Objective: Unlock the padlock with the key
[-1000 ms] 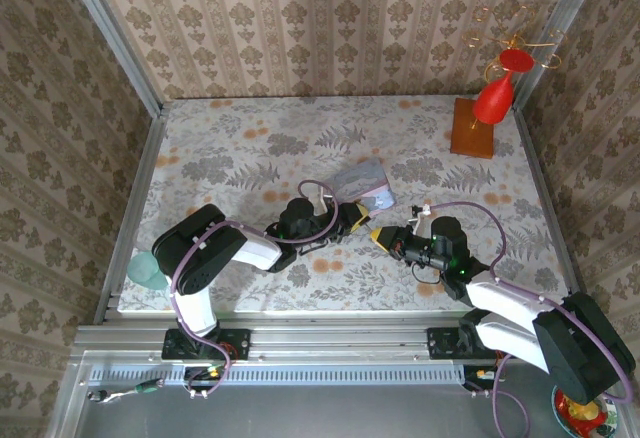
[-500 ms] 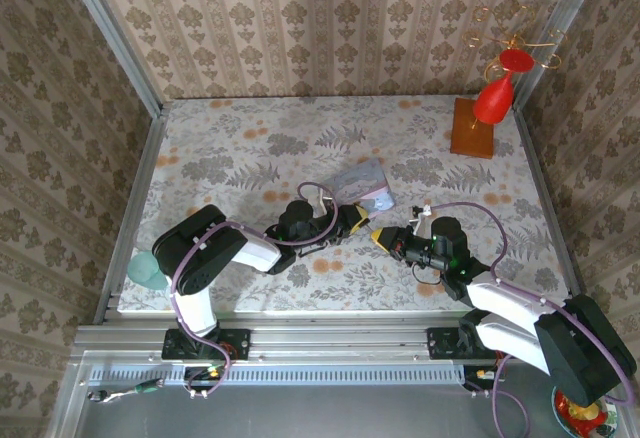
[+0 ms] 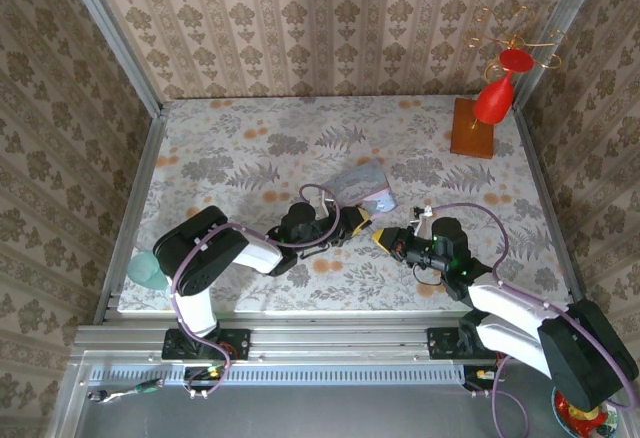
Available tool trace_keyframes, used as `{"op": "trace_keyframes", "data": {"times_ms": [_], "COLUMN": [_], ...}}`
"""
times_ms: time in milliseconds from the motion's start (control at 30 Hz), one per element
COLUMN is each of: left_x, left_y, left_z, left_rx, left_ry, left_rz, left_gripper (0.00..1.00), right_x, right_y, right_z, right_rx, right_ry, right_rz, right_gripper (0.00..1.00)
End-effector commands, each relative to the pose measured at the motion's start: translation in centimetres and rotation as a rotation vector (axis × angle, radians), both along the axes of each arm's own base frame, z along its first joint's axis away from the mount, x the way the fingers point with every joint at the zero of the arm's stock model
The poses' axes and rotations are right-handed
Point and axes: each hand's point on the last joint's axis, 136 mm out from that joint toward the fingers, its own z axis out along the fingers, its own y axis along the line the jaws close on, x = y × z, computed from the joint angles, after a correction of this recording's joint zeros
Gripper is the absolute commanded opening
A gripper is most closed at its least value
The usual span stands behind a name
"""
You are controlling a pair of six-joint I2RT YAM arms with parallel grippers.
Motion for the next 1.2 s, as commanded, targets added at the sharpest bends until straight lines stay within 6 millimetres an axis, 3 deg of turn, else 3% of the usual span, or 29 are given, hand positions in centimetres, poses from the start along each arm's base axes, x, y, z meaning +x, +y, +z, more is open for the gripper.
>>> {"op": "trace_keyframes", "data": {"times_ms": [0, 500, 900, 1167], "left_x": [-1.3, -1.7, -2.1, -3.0], "left_y": [-1.0, -0.9, -1.6, -2.1], "left_z": [2.7, 2.7, 3.4, 2.8], "left_rx": [-0.064, -0.05, -0.055, -0.033], "left_ry": [-0.035, -0.046, -0.054, -0.037], "left_rz": [-0.048, -0.046, -0.066, -0.067], "left_gripper": [0.0, 0.0, 0.0, 0.0], "right_x": [1.0, 1.5, 1.4, 1.8], "right_y": [-0.2, -1.5, -0.3, -0.8], "right_z": [1.6, 2.1, 2.7, 2.5], "right_rx": [-0.002, 0.068, 0.021, -0.011], "right_ry": [-0.056, -0.016, -0.053, -0.085], "right_rz": [-0.032, -0.152, -0.104, -0.136], "right_gripper": [0.0, 0.0, 0.0, 0.0]}}
